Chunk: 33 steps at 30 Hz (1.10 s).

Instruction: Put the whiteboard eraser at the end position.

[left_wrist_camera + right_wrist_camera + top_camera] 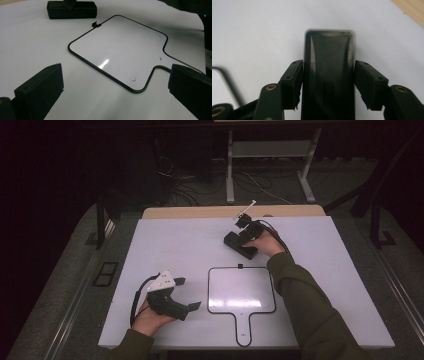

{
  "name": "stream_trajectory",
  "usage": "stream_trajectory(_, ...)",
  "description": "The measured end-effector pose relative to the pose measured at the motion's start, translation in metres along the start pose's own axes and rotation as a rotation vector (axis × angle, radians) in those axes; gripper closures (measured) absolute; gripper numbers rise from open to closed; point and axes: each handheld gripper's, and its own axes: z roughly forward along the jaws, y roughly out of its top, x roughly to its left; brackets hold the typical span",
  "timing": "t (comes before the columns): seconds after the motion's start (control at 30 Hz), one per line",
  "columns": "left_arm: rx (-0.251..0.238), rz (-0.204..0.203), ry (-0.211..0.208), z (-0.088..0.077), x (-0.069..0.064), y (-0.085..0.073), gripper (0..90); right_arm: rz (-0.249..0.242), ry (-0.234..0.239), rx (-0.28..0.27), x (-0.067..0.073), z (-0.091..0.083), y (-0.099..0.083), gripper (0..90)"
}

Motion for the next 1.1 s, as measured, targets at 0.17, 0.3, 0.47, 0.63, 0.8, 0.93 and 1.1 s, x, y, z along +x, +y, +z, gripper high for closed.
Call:
stream_trajectory(0.17, -0.002, -0.004, 0.0, -0.001, 0.0, 0.0, 0.0, 0.033, 0.021, -0.043, -0.004, 0.007, -0.002, 39.2)
stream_trajectory(0.3, -0.002, -0.009, 0.005, 0.0, 0.001, 0.001, 0.0, 0.059, 0.061, -0.088, -0.005, -0.002, -0.007, 26.7)
stream_trajectory(0.47, 0.005, -0.008, 0.016, 0.0, 0.005, 0.001, 0.0, 0.066, 0.064, -0.178, -0.002, -0.026, -0.021, 22.0)
stream_trajectory(0.63, 0.011, -0.018, 0.031, -0.004, 0.009, -0.002, 0.0, 0.063, 0.107, -0.261, 0.006, -0.05, -0.041, 18.8)
stream_trajectory(0.8, 0.01, -0.019, 0.037, -0.007, 0.011, -0.004, 0.0, 0.045, 0.104, -0.336, 0.019, -0.074, -0.064, 17.4)
stream_trajectory(0.93, 0.011, -0.019, 0.03, -0.006, 0.011, -0.005, 0.0, 0.036, 0.082, -0.363, 0.028, -0.089, -0.085, 14.1)
stream_trajectory(1.1, 0.009, -0.018, 0.026, -0.004, 0.011, -0.004, 0.0, 0.029, 0.045, -0.389, 0.036, -0.106, -0.114, 13.4)
